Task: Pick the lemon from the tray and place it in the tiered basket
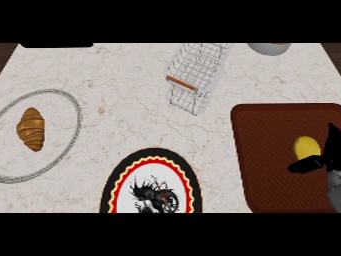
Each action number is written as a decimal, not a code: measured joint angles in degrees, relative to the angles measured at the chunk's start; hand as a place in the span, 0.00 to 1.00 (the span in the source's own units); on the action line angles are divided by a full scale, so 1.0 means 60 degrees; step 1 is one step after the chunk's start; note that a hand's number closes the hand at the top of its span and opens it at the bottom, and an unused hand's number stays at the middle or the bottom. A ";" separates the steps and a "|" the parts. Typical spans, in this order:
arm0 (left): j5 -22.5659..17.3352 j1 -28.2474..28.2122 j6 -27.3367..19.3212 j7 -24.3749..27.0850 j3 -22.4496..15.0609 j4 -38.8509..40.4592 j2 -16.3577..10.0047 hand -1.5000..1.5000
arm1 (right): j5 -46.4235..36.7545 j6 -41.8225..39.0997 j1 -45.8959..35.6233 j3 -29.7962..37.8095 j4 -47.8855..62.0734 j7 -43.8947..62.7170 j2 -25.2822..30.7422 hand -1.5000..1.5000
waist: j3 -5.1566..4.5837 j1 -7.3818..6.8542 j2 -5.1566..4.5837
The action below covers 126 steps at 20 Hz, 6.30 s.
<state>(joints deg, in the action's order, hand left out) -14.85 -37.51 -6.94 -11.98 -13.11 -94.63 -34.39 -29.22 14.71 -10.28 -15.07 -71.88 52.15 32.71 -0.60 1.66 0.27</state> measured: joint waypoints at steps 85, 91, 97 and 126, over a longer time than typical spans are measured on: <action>0.0596 0.0675 0.1549 0.0513 0.1065 0.0897 0.1042 0.50 | 0.0271 -0.0879 -0.5799 -0.1174 -0.2170 -0.1862 -0.1294 1.00 | 0.0077 -0.0338 -0.0129; 0.0630 0.0709 0.1584 0.0531 0.1165 0.0918 0.1192 0.50 | -0.0204 -0.0696 -0.6226 -0.1352 -0.1453 -0.1683 -0.1625 1.00 | 0.0092 -0.0367 -0.0143; 0.0612 0.0719 0.1709 0.0525 0.1261 0.0926 0.1285 0.50 | -0.0718 0.0145 -0.6608 -0.1214 -0.0837 -0.1788 -0.1996 1.00 | 0.0109 -0.0377 -0.0182; 0.0825 0.0397 0.2080 0.0540 0.1784 0.0963 0.1764 0.50 | 0.0562 0.4077 -0.7581 0.1639 0.0248 -0.2955 -0.3787 0.00 | 0.0188 -0.0002 -0.0107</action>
<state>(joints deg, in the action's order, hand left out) -9.90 -35.13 5.54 -8.74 -2.41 -88.85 -23.81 -25.84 39.17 -55.77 -5.24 -70.39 34.41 9.99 0.53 1.64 -0.37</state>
